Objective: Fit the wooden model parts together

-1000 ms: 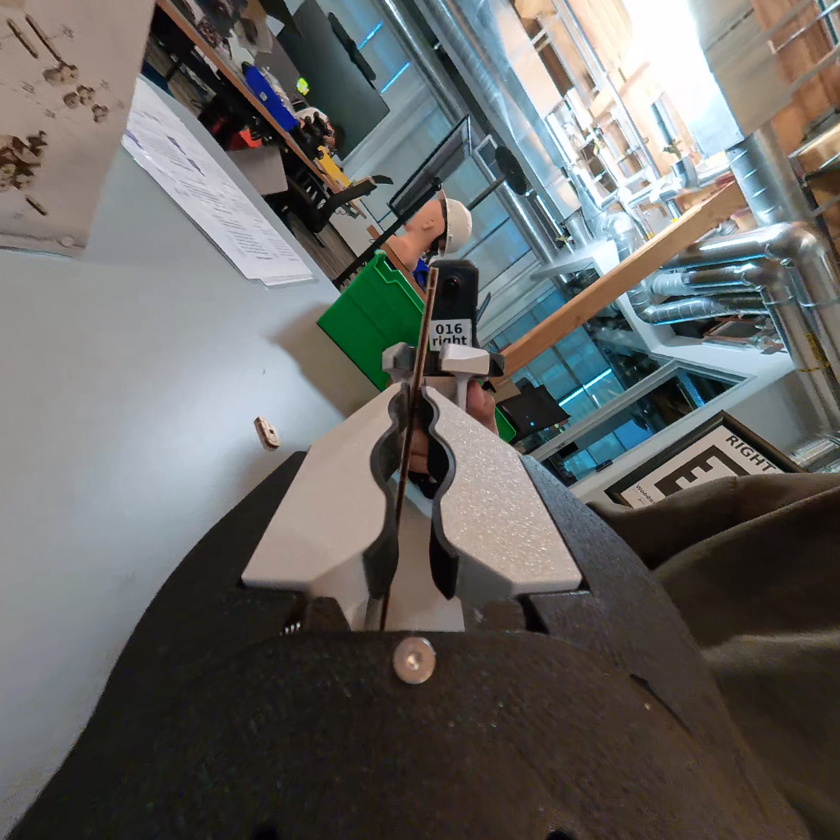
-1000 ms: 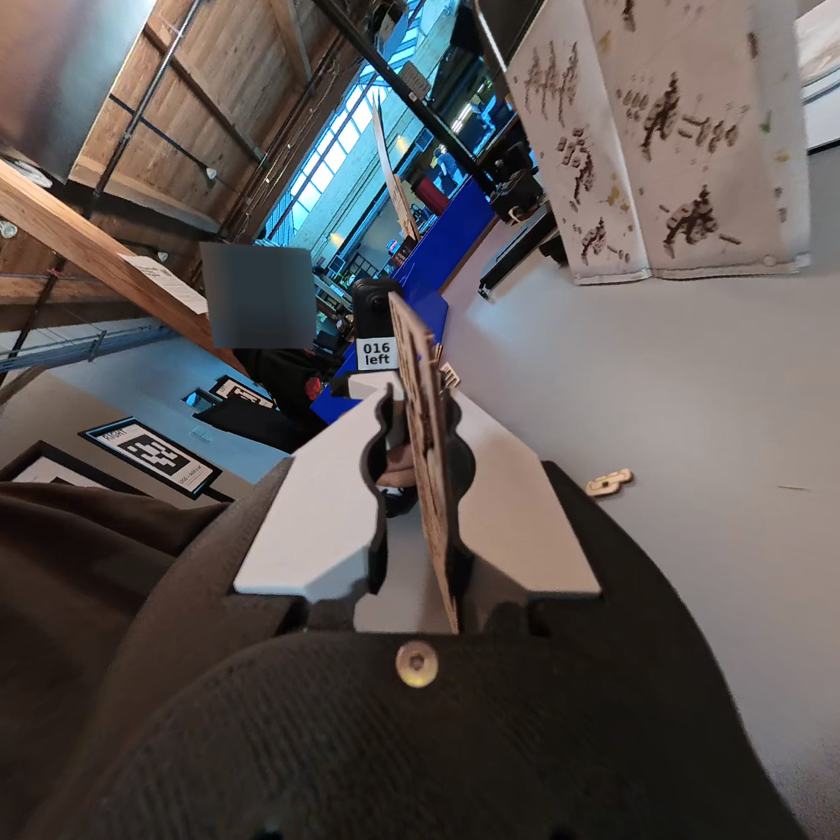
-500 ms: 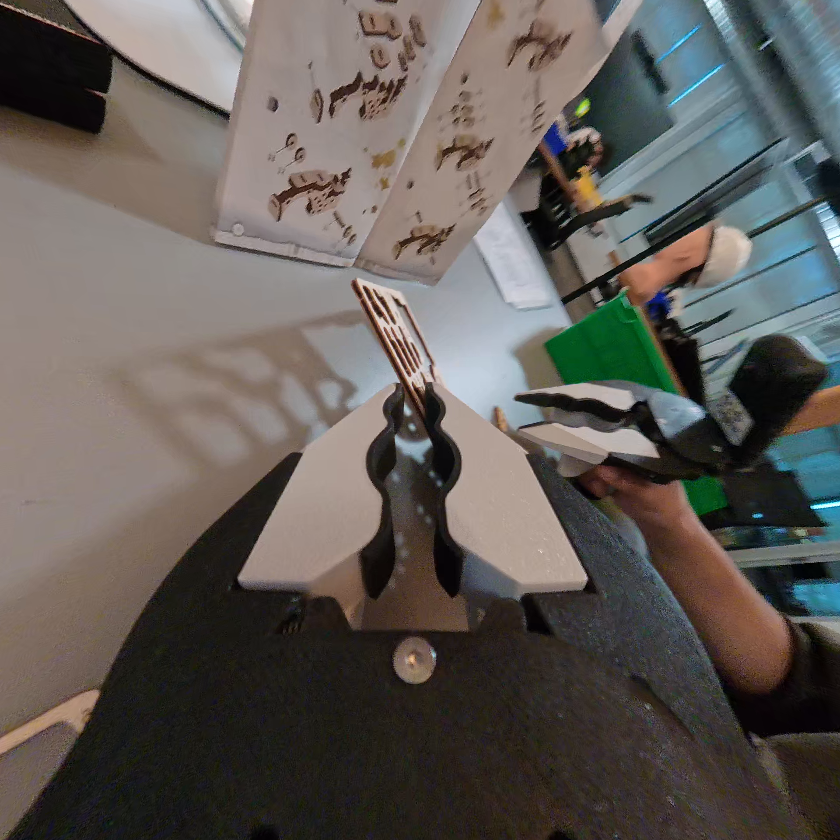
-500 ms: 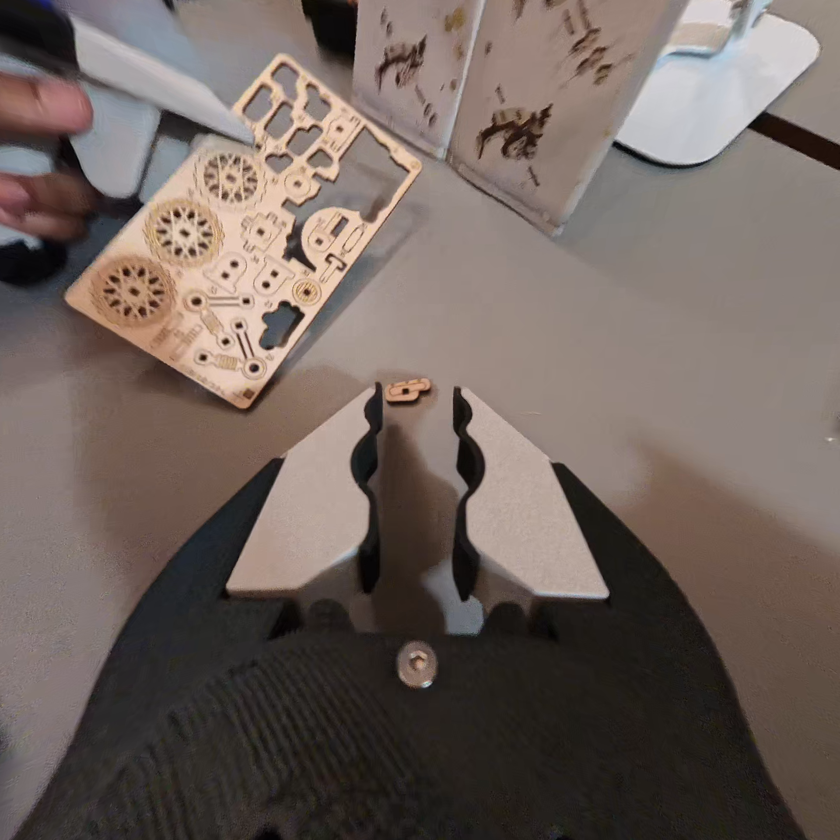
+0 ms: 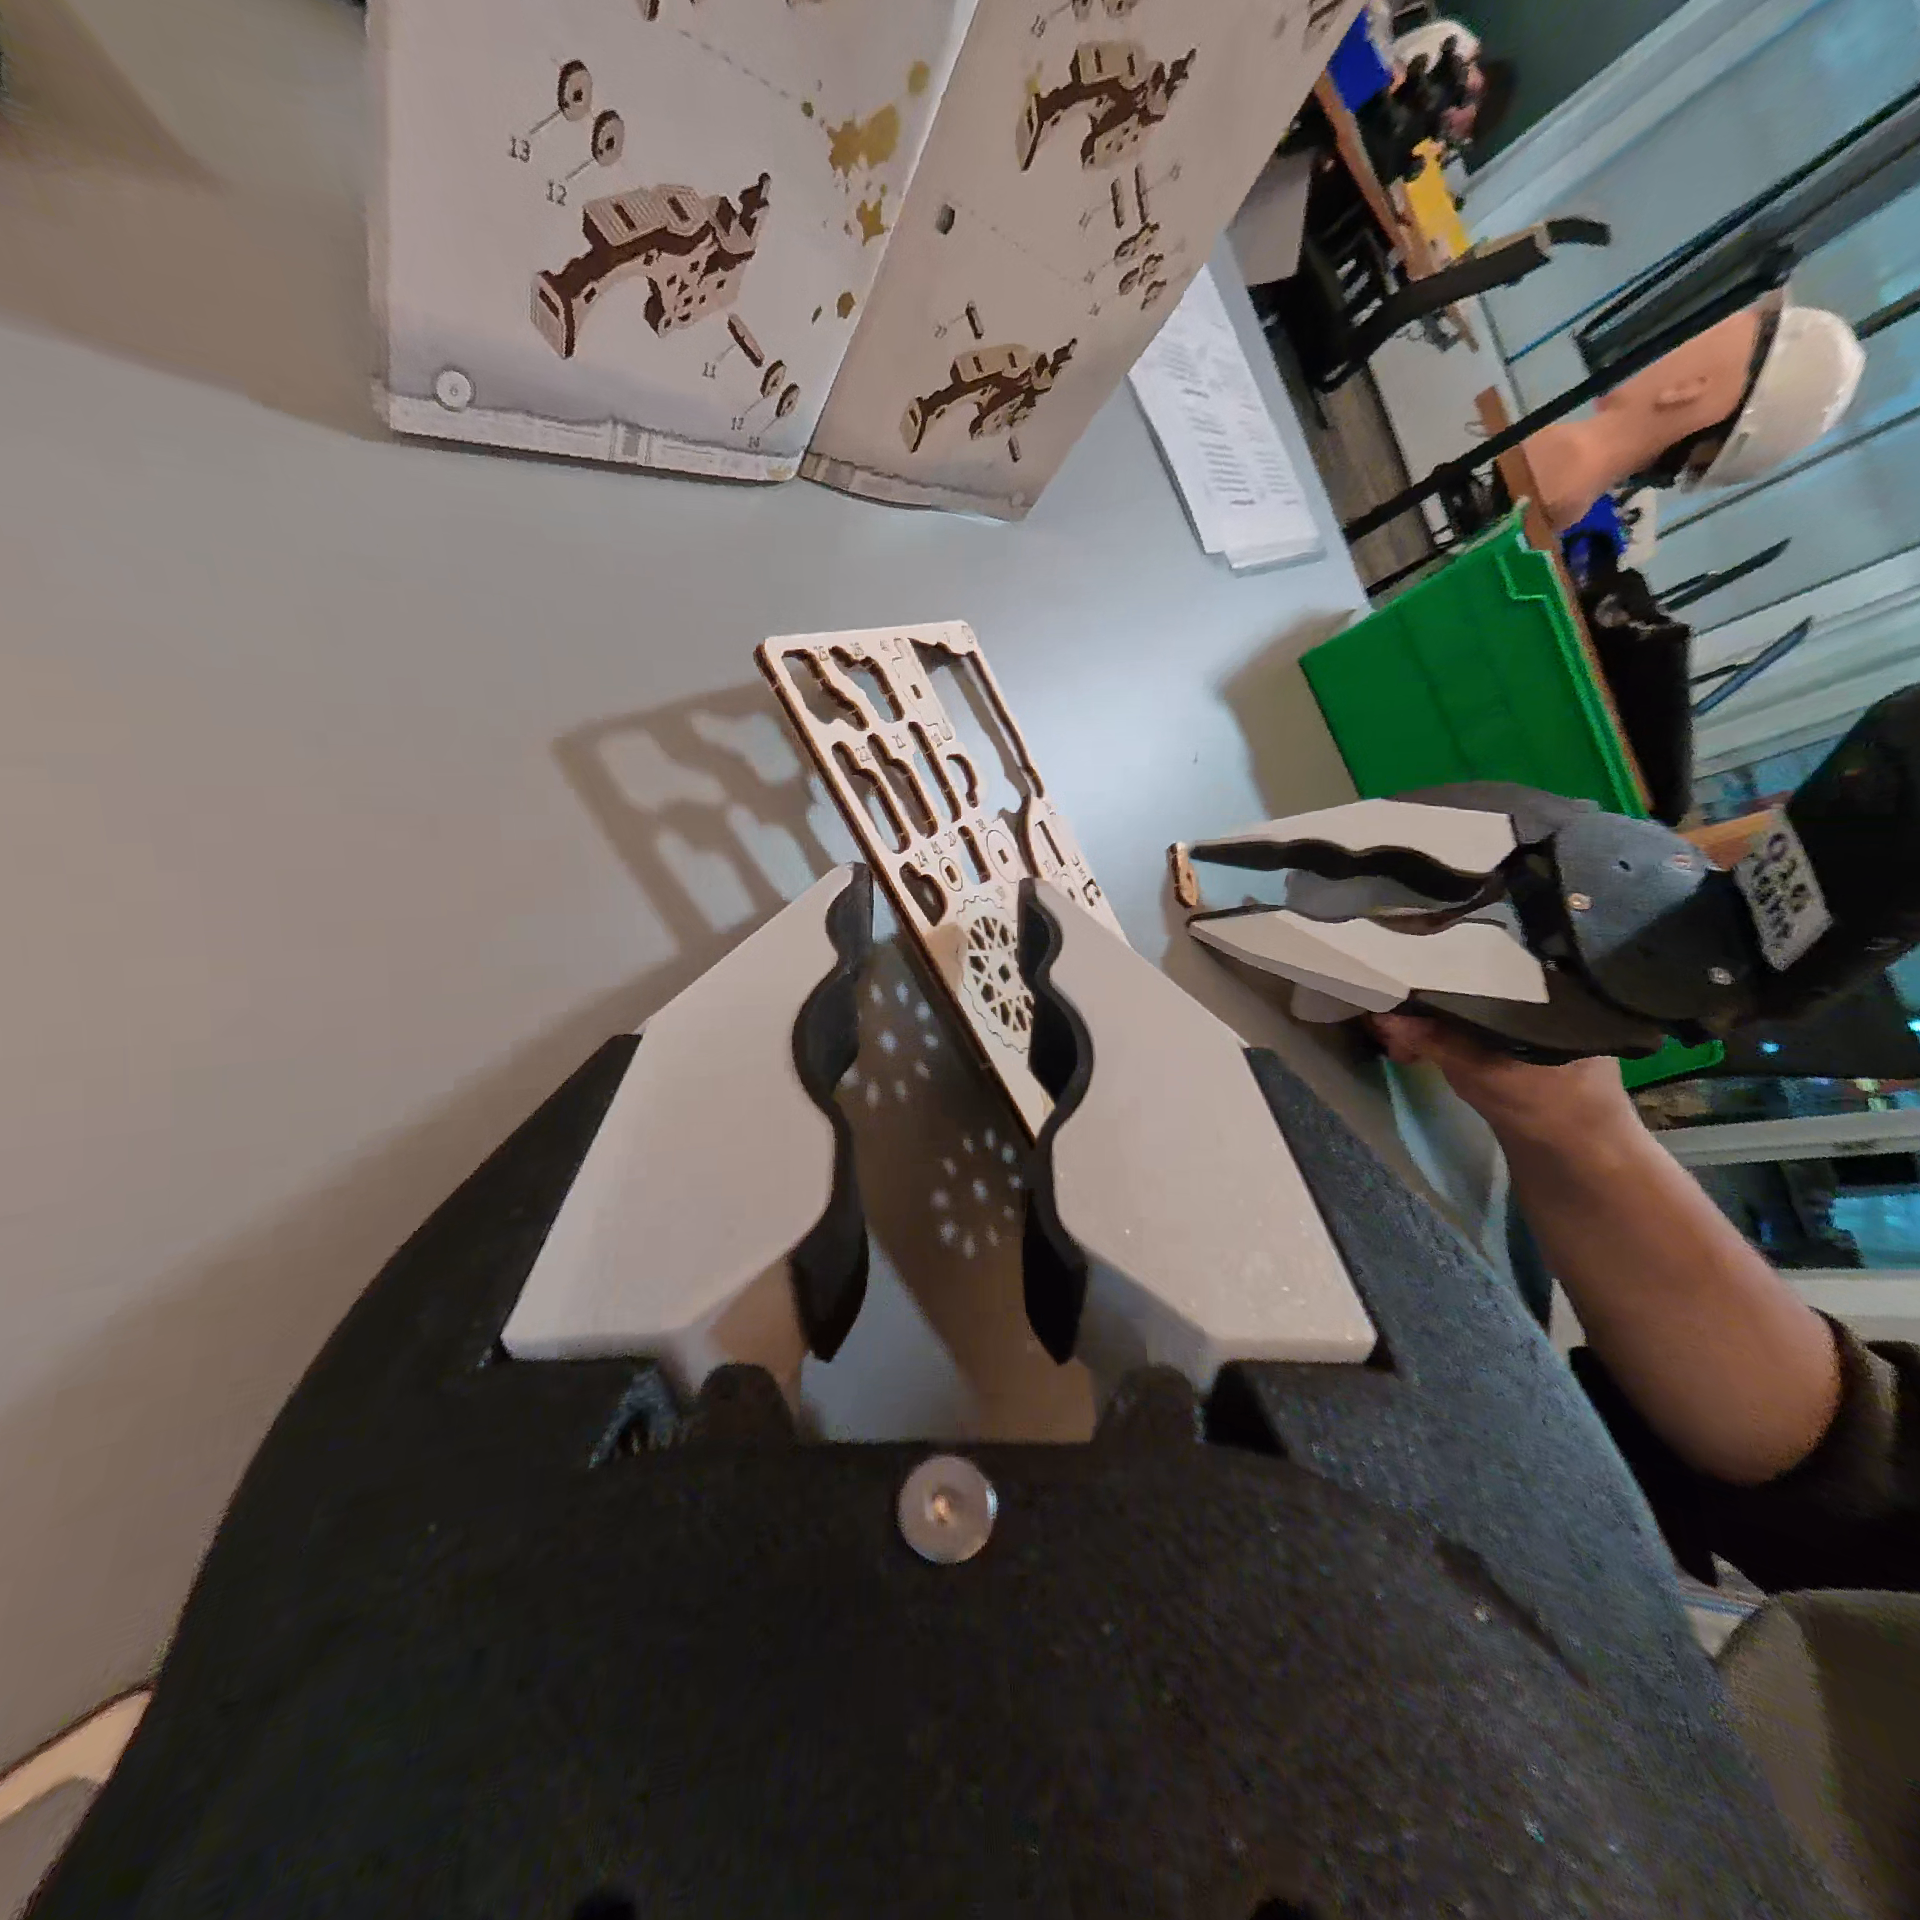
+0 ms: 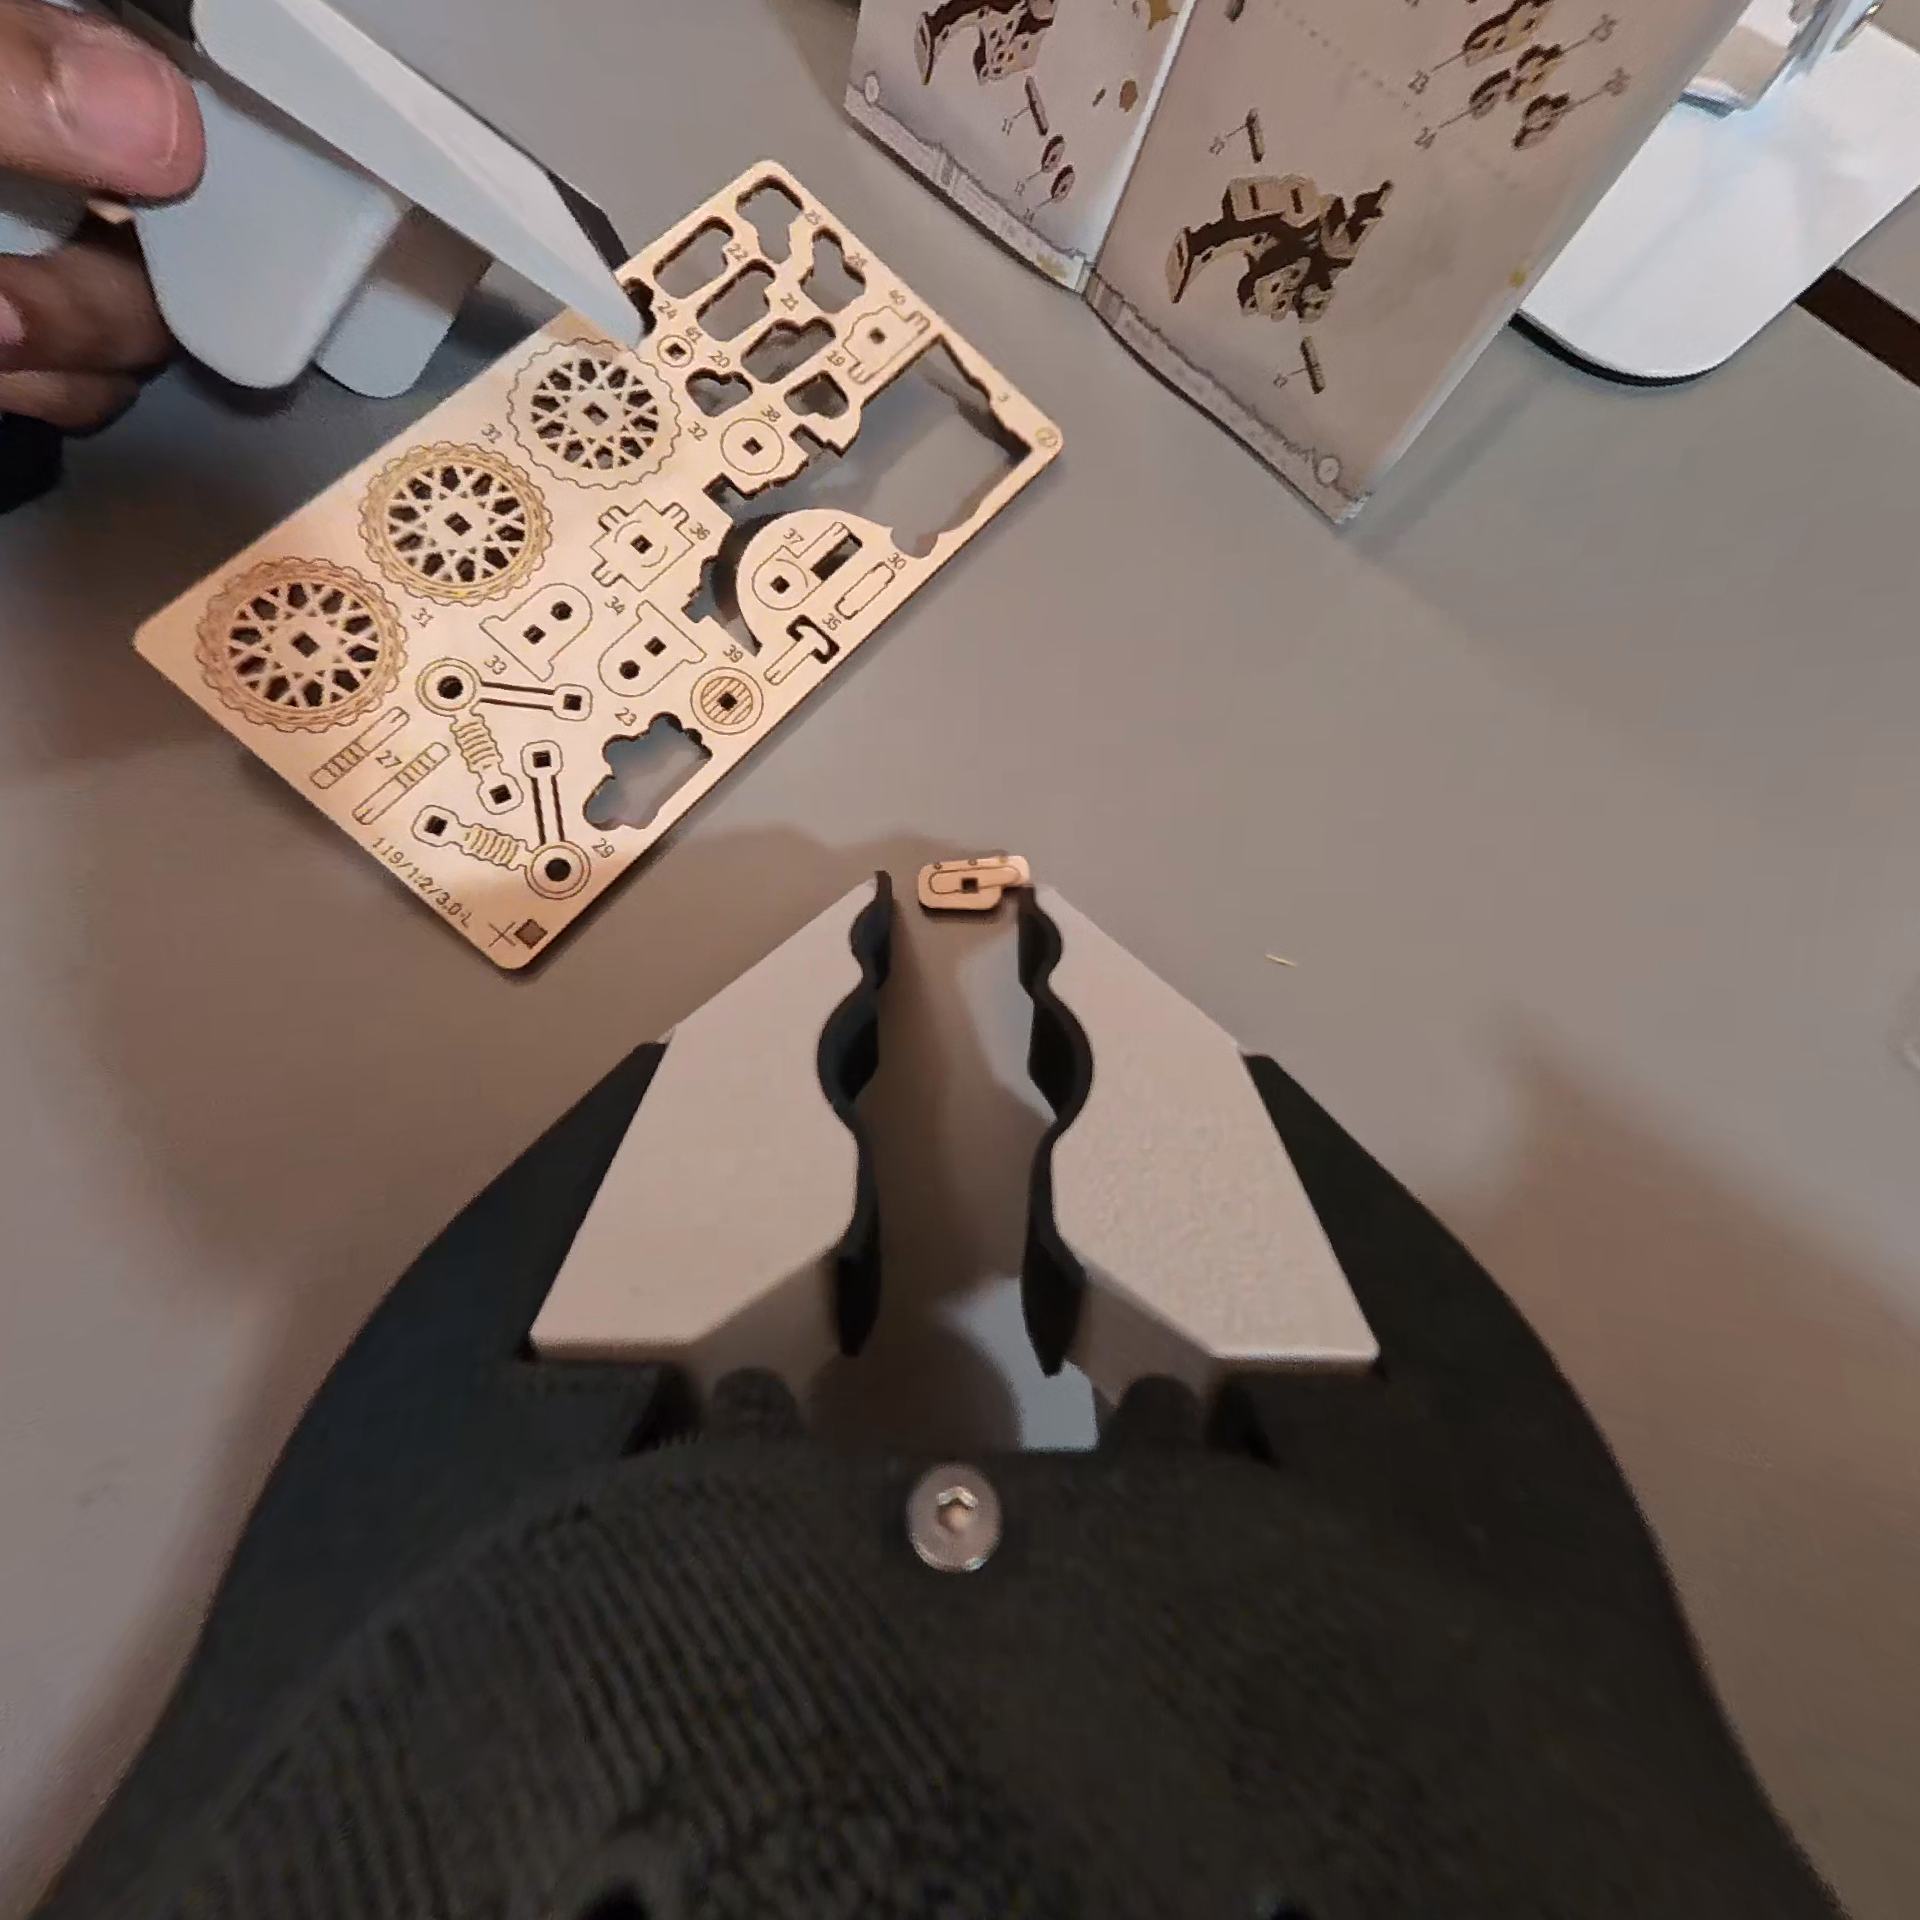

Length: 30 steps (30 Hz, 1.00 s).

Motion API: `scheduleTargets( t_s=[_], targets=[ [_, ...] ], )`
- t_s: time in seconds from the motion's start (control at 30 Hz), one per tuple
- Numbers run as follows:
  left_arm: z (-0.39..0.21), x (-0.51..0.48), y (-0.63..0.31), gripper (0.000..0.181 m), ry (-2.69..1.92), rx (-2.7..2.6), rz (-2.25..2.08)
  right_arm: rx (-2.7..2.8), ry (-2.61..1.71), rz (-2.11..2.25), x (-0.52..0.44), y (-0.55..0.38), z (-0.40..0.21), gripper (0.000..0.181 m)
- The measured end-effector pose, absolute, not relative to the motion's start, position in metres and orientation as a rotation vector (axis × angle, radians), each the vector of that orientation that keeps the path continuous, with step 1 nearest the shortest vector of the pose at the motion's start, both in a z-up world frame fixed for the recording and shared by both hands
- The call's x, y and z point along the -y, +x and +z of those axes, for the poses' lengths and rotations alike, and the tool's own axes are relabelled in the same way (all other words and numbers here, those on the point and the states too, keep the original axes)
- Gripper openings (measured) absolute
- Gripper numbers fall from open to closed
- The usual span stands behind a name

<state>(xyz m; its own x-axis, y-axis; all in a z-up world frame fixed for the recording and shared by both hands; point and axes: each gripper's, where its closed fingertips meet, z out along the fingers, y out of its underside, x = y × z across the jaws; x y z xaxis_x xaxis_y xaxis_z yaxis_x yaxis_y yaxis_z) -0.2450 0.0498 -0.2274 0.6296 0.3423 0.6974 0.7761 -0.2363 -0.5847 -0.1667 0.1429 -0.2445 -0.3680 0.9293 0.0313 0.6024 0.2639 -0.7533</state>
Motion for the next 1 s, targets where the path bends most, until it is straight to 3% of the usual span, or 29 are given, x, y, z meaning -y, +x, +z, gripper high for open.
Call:
scheduleTargets(
  t_s=[0.07, 0.3, 0.43, 0.53, 0.8, 1.0],
  targets=[
    [-0.225, -0.05, -0.244, 0.032, -1.815, 0.882, -0.553, 2.082, -1.381, 0.931, -0.14, -0.166, -0.245, 0.013],
    [-0.208, -0.042, -0.254, 0.035, -1.795, 0.791, -0.403, 2.066, -1.427, 1.043, -0.139, -0.166, -0.239, 0.013],
    [-0.166, -0.044, -0.251, 0.036, -1.61, 0.653, -0.398, 2.046, -1.333, 1.233, -0.129, -0.16, -0.219, 0.013],
    [-0.141, -0.052, -0.226, 0.036, -1.531, 0.487, -0.476, 2.018, -1.217, 1.485, -0.112, -0.153, -0.194, 0.013],
    [-0.138, -0.079, -0.168, 0.032, -1.565, 0.259, -0.65, 1.823, -1.175, 2.233, -0.093, -0.131, -0.132, 0.013],
    [-0.137, -0.083, -0.128, 0.039, -1.594, 0.088, -0.778, 1.674, -1.196, 2.812, -0.084, -0.117, -0.108, 0.013]
  ],
)
